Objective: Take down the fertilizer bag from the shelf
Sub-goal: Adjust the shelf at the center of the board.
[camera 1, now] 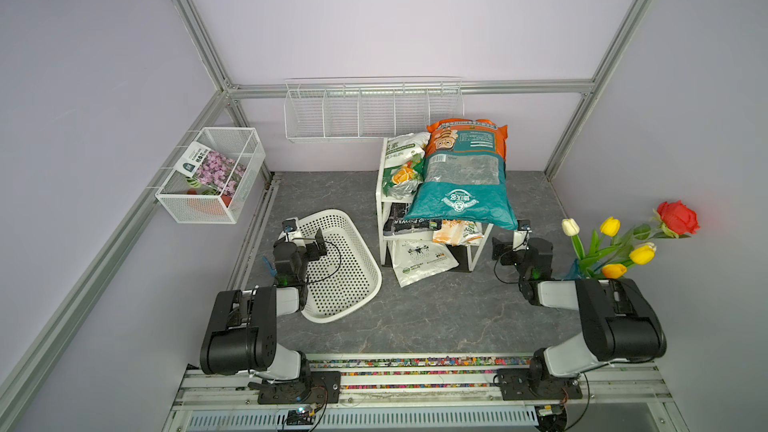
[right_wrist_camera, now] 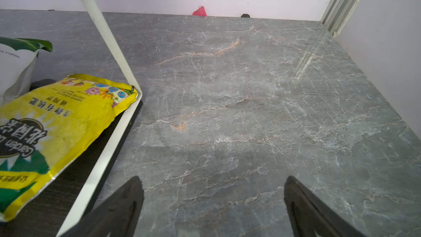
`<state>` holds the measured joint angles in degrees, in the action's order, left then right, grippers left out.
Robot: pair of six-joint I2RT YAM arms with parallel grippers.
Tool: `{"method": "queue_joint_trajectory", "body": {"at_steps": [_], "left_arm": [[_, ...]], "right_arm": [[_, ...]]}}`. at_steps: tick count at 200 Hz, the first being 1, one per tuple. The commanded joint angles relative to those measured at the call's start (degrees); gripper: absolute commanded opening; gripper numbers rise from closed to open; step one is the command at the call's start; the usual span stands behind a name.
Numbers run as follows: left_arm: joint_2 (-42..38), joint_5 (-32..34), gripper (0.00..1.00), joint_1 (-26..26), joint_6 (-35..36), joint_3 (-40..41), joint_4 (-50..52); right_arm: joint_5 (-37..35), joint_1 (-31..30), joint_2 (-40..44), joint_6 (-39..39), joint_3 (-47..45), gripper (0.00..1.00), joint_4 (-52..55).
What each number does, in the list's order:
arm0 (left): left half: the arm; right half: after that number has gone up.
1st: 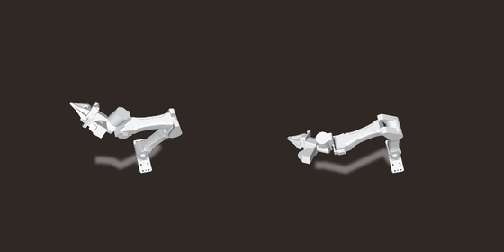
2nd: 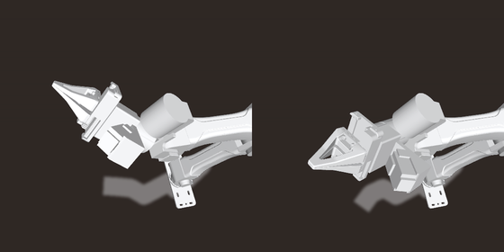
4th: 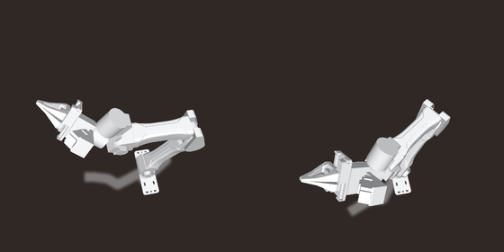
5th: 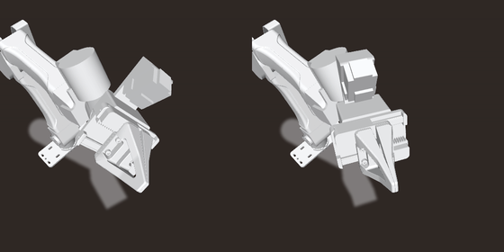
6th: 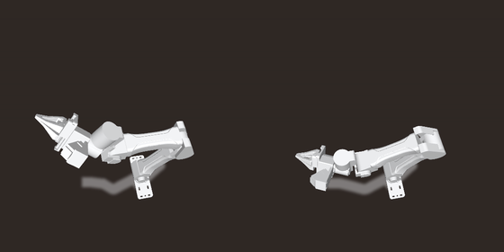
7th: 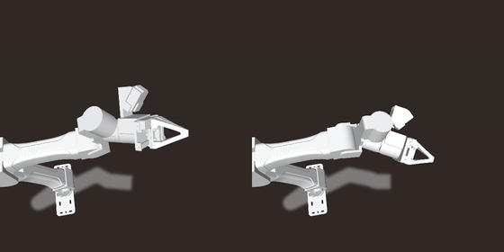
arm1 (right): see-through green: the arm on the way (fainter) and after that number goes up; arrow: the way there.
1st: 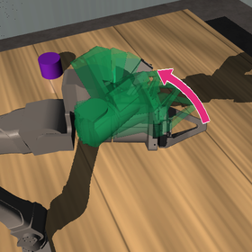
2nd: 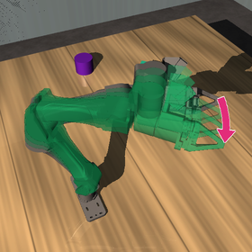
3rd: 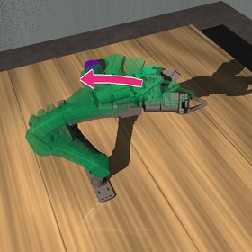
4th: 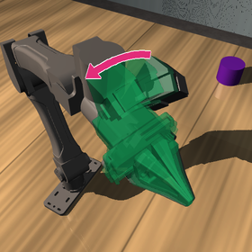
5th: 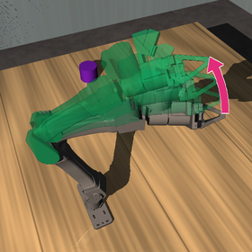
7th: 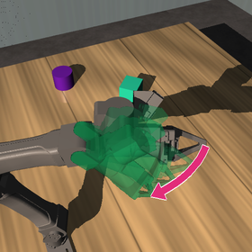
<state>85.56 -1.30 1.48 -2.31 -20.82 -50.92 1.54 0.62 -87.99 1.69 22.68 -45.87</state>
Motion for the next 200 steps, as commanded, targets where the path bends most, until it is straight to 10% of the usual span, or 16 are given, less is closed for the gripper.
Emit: {"method": "queue_joint_trajectory", "body": {"at_steps": [1,57,118,148,200], "left_arm": [[0.7,0.5,1.0,-0.2,0.4,-0.7,0.9],[-5.5,0.9,1.0,-0.2,0.2,-11.3,22.5],[-14.5,0.4,1.0,-2.4,-2.6,-17.9,36.7],[-20.1,4.0,1.0,-9.2,1.8,-17.6,40.5],[-33.6,4.9,1.0,-19.3,-1.6,-14.5,47.9]], "right_arm": [[-0.2,-0.3,1.0,0.0,0.7,0.99,0.2],[-3.6,-0.3,2.6,1.4,0.3,0.9,-1.7],[-12.5,-0.2,12.2,23.3,20.5,0.98,50.3],[0.7,0.0,13.4,21.7,22.2,0.97,52.5],[0.6,-1.8,29.8,26.3,18.8,0.8,66.1]]}}
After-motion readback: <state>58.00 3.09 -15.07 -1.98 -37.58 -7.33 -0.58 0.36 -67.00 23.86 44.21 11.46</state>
